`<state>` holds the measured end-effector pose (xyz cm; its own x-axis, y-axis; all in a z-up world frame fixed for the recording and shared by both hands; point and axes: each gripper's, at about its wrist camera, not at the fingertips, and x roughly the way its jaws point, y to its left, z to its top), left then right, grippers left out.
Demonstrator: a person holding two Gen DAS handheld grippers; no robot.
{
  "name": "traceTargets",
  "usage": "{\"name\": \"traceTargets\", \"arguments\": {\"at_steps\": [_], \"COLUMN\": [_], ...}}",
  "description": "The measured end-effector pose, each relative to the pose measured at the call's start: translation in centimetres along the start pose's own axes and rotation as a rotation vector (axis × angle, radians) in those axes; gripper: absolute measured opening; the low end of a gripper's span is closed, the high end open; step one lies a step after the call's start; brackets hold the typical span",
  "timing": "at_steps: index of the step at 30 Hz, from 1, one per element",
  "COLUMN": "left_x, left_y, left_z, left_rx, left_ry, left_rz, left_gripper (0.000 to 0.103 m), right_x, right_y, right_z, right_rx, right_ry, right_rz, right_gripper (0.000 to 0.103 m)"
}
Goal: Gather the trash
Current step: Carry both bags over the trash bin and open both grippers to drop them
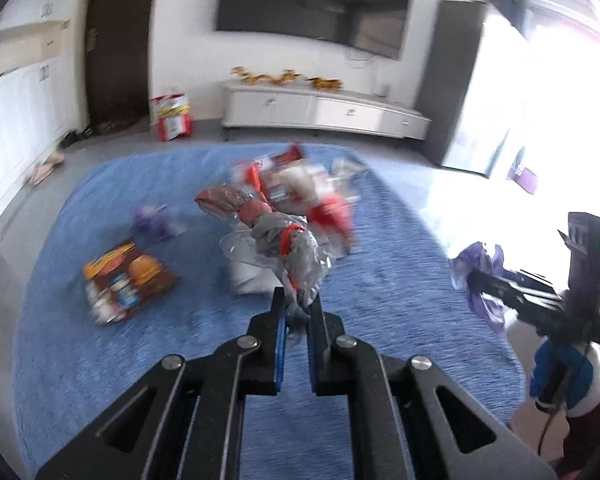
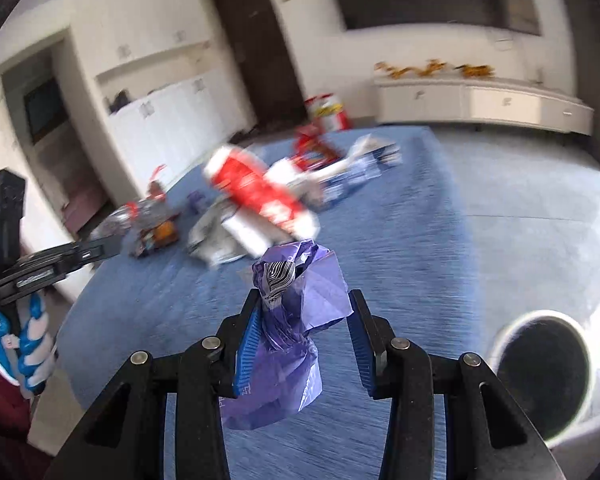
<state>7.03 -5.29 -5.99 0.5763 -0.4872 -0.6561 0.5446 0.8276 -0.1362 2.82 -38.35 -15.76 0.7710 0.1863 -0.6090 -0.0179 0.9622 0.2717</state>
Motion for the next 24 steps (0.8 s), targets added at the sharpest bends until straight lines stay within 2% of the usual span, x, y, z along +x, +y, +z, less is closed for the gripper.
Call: {"name": "traceTargets", "arguments": {"at_steps": [6,9,13,19,24], "left_x": [2.6,5.1,9.4,16.6,21.0], "left_y": [-9.0,-14.1,-20.4,-28.0,-31.4], "left_z": [2.6,3.2,3.6,4.2,4.5], "left_rx": [0.148,0.234,0.321,0.32,0.279], "left_ry": [0.038,0.086,0.167,0.301,0.39], "left_rz": [-0.175,-0.258,-0.341,-0.431,-0.458], "left_gripper": [0.008,0.008,0.008,0.009,0.01], "right_x": [-3.3,-3.8,-3.6,-2.8,-1.4], "right_y": [-9.1,-13.6,-18.9,-23.6,-26.6], "right_z": [-1.5,-2.9,-4.5,-5.4,-5.8], "right_rx": [0.113,0.154,0.219,0.246,0.292], "right_ry": [-0.042,-0.018,0.02,0.059,0.089], "right_rz": [-0.204,-0.299,-0.368,-0.422,-0.441], "right_gripper": [0.042,0.042,0.042,0.042,0.045]}}
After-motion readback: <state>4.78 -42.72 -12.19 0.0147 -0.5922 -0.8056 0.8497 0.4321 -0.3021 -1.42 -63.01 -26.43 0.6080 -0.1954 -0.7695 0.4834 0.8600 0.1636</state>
